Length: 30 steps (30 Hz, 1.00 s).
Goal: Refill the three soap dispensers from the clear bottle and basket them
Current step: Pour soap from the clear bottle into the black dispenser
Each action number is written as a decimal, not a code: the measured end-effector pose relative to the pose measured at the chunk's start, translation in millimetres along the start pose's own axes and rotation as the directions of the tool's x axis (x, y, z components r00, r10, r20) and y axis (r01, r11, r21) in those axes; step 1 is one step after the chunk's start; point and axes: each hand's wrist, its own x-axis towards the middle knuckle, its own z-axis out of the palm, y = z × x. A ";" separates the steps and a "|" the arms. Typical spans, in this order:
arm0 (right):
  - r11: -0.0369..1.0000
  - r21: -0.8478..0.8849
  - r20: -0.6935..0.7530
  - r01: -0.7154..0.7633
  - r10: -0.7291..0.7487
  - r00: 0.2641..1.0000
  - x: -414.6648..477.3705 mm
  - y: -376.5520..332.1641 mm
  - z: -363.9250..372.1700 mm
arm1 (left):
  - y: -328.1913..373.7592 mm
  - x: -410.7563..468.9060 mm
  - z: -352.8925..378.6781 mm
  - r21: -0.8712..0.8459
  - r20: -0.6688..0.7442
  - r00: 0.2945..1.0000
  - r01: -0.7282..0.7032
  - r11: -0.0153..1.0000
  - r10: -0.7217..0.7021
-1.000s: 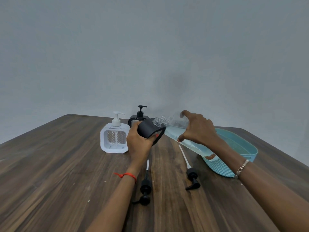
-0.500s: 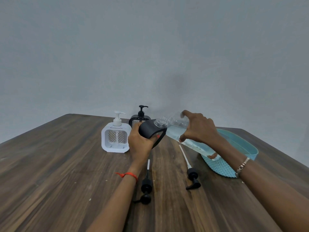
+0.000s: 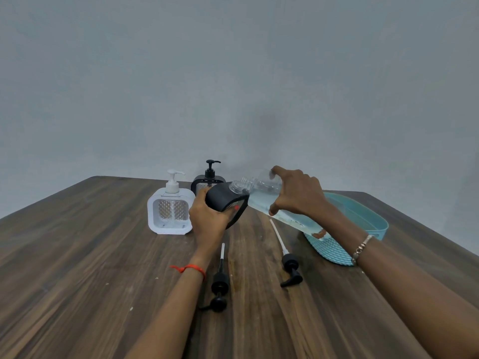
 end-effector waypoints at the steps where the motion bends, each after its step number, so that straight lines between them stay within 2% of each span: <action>1: 1.000 -0.004 0.001 0.001 -0.001 1.000 0.1 0.2 -1.1 | 0.4 -0.1 0.3 0.002 -0.001 1.000 -0.002 1.000 0.002; 30: 0.999 -0.044 0.040 -0.005 0.006 0.999 1.0 2.5 -6.8 | 0.5 -1.1 3.8 -0.016 0.020 0.999 0.025 1.000 -0.025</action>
